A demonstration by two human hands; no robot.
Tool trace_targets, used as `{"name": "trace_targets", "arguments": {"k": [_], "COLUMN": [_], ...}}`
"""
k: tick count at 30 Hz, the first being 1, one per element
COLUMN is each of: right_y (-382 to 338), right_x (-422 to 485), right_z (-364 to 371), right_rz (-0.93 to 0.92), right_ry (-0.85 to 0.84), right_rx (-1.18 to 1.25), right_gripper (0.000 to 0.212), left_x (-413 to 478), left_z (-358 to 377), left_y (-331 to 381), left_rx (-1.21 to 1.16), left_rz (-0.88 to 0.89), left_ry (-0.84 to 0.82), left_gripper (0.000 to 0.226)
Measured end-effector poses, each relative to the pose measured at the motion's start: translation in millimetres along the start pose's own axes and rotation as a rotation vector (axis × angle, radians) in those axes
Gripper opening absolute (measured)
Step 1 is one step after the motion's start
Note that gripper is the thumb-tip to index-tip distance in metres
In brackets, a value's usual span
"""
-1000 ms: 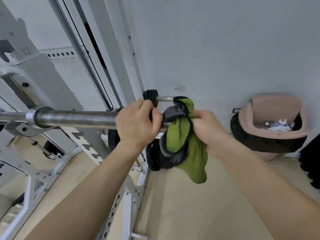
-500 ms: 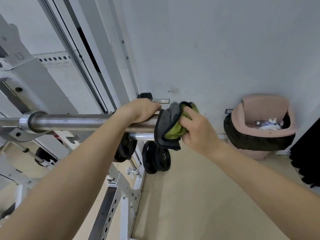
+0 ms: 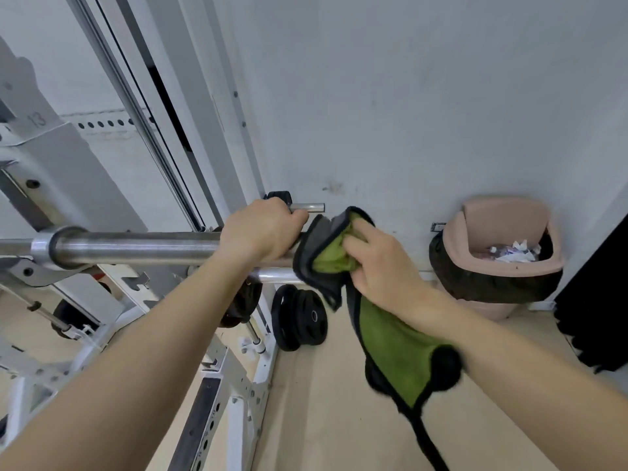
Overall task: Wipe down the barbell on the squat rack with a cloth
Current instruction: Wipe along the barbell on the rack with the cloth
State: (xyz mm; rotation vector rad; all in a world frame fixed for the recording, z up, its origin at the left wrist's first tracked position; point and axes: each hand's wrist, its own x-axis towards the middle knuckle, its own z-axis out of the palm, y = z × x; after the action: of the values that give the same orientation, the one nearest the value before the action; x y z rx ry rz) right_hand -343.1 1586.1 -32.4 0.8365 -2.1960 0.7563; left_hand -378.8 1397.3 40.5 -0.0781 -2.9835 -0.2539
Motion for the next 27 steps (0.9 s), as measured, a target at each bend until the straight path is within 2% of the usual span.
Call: {"name": "trace_targets", "arguments": {"k": [2, 3, 5, 7, 11, 13, 15, 16, 17, 20, 23, 25, 27], "right_y": [10.9, 13.9, 9.6, 0.3, -7.9, -10.0, -13.7, -12.5, -12.9, -15.5, -10.0, -8.4, -13.3], "right_x": [0.8, 1.4, 1.0, 4.2, 17.7, 23.8, 24.4, 22.5, 19.5, 7.8, -4.3, -5.8, -4.3], "right_z": [-0.4, -0.1, 0.0, -2.2, -6.9, -9.8, -9.8, -7.5, -6.3, -3.3, 1.8, 2.3, 3.5], "right_rz": [-0.22, -0.247, -0.15, 0.171, 0.765, 1.07, 1.18, 1.132, 1.01, 0.512, 0.158, 0.107, 0.256], "right_ry": [0.013, 0.008, -0.032, -0.05, -0.144, -0.214, -0.23, -0.207, -0.178, -0.077, -0.058, -0.108, -0.098], "right_rx": [-0.26, -0.289, -0.135, 0.18, 0.62, 0.965, 1.041, 0.958, 0.816, 0.35, 0.001, -0.09, -0.014], "right_gripper": [0.02, 0.018, 0.022, 0.037, 0.03, 0.021, 0.019, 0.017, 0.016, 0.026, 0.025, 0.021, 0.02], "left_x": [10.8, 14.0, 14.7, 6.7, -23.6, -35.0, -35.1, -33.3, -31.4, -24.0, -11.7, -5.3, -4.5], "left_z": [-7.4, -8.1, -6.6, -3.2, 15.1, 24.4, 27.6, 27.7, 26.5, 19.4, 9.7, 3.3, 0.4], "left_y": [4.6, 6.1, 4.9, 1.9, -2.0, -4.3, -7.4, -7.9, -7.4, -5.8, -6.0, -5.0, -4.8], "left_rx": [-0.039, -0.049, -0.052, -0.031, -0.025, -0.014, -0.03, -0.041, -0.047, -0.043, -0.057, -0.069, -0.087], "left_rz": [-0.021, -0.008, 0.014, 0.026, 0.084, 0.156, 0.162, 0.153, 0.137, 0.074, 0.047, 0.051, 0.071], "left_ry": [-0.24, -0.301, -0.269, -0.093, 0.384, 0.531, 0.577, 0.573, 0.554, 0.454, 0.275, 0.139, 0.099], "left_gripper": [0.042, 0.041, 0.039, 0.041, 0.045, 0.04, 0.037, 0.038, 0.039, 0.043, 0.045, 0.044, 0.043]}}
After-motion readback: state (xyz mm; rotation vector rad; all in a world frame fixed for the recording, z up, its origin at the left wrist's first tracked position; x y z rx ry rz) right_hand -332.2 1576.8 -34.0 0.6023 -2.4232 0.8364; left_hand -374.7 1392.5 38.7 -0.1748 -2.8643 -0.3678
